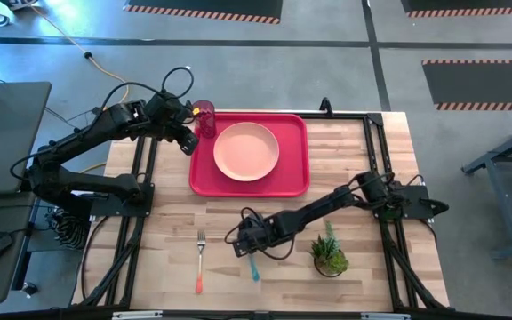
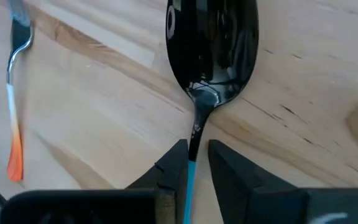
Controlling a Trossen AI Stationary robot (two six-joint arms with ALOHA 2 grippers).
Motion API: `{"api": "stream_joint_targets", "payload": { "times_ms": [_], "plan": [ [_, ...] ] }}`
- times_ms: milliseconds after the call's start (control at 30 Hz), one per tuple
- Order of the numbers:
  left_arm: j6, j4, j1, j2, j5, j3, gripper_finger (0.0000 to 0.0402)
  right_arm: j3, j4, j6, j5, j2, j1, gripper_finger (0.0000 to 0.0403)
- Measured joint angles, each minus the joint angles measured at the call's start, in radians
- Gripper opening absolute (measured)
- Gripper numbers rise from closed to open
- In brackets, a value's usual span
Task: Pick and place plate/cup/fork/spoon on tray
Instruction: Put the blue spoon on the red tray to the right of the pink plate
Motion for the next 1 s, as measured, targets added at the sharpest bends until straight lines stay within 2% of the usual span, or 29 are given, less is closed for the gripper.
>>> {"api": "stream_joint_targets", "payload": {
  "times_ms": [433, 667, 1000],
  "plan": [
    [0.043, 0.0, 0.0, 0.0, 0.0, 0.0, 0.0102, 0.0, -0.04, 0.051, -0.025, 0.001, -0.015, 0.0049],
    [0.044, 0.0, 0.0, 0.0, 0.0, 0.0, 0.0102, -0.001, -0.062, 0.061, -0.021, 0.001, -0.016, 0.0007],
    [0.052, 0.0, 0.0, 0.0, 0.0, 0.0, 0.0102, 0.016, -0.079, 0.026, -0.011, -0.002, -0.016, 0.0004]
  ]
}}
